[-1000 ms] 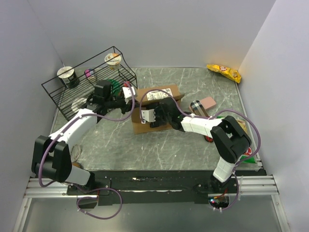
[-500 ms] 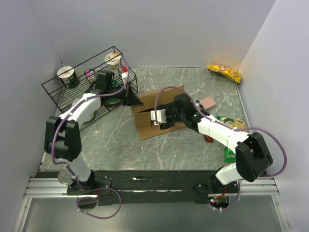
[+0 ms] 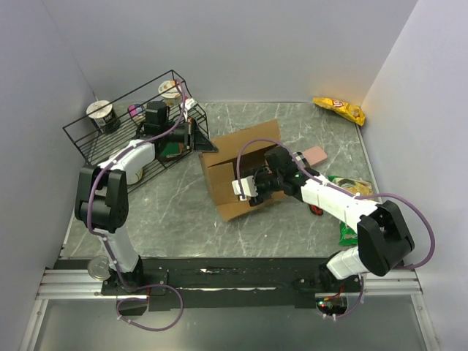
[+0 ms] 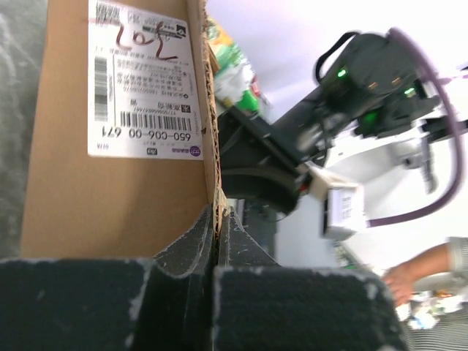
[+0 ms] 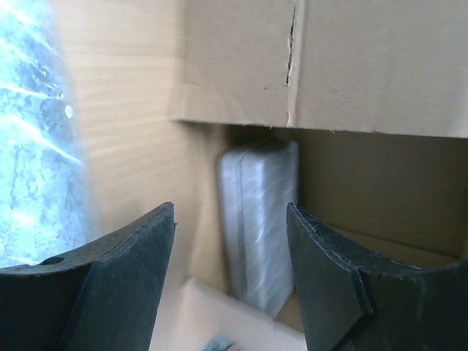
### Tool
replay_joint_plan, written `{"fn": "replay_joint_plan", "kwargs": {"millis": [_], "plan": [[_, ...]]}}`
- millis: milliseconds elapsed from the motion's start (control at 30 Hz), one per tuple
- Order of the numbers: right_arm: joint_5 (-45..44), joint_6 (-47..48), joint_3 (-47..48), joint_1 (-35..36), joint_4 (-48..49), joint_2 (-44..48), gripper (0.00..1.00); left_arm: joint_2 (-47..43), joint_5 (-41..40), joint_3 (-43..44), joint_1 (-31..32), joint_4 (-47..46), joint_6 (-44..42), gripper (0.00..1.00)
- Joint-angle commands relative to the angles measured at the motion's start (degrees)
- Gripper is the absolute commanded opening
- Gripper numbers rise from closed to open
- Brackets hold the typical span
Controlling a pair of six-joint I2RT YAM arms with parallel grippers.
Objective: Unpack the express box
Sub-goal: Pick up the product from the express box.
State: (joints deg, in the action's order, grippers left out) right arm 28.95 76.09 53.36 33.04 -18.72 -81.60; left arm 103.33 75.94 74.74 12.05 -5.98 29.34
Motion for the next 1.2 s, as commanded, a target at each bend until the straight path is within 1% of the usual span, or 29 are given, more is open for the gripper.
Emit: {"fn": "replay_joint_plan", "kwargs": {"millis": [0, 100, 200, 333, 400, 467, 567, 667, 700, 867, 1067, 1167], "plan": [[-1.3, 0.7, -0.8, 0.4, 3.4, 0.6, 0.69, 0.1, 6.9, 0.7, 0.1, -10.2, 15.4, 0.01], [-1.6, 1.2, -0.6, 0.4, 3.3, -0.7, 0.69, 0.7, 6.5, 1.7, 0.1, -6.0, 11.8, 0.01], [-0.7, 1.6, 0.7, 0.4, 1.6, -2.4, 0.69, 0.9, 6.4, 1.5, 0.1, -6.7, 12.0, 0.01], [1.5, 1.4, 2.8, 0.4, -2.5, -3.6, 0.66, 0.9, 5.7, 1.3, 0.1, -3.4, 9.3, 0.01], [3.0, 1.3, 3.6, 0.2, -5.0, -3.2, 0.66, 0.9, 5.5, 1.1, 0.1, -2.5, 8.4, 0.01], [5.2, 2.3, 3.8, 0.3, -8.6, -2.5, 0.66, 0.9, 5.4, 1.0, 0.1, -2.1, 7.9, 0.01], [5.0, 3.0, 4.0, 0.5, -10.6, -3.3, 0.65, 1.3, 5.4, 0.8, 0.1, -2.7, 8.5, 0.01], [1.0, 2.4, 3.0, 1.1, -8.4, -4.8, 0.64, 1.7, 5.4, 0.8, 0.1, -3.9, 9.7, 0.01], [-0.1, 1.9, 2.5, 1.2, -5.9, -5.2, 0.63, 2.0, 5.4, 0.8, 0.1, -4.4, 10.2, 0.01], [-6.9, -1.1, 3.2, 1.8, -1.3, -8.5, 0.63, 2.6, 5.5, -0.1, 0.1, -6.6, 12.8, 0.01], [-8.3, -0.3, 4.7, 2.0, -1.8, -12.1, 0.64, 2.7, 5.4, -0.8, 0.1, -9.8, 15.9, 0.01], [-10.5, 0.9, 3.2, 2.7, 0.2, -13.1, 0.66, 2.8, 5.2, -1.3, 0.1, -11.0, 17.3, 0.01]]}}
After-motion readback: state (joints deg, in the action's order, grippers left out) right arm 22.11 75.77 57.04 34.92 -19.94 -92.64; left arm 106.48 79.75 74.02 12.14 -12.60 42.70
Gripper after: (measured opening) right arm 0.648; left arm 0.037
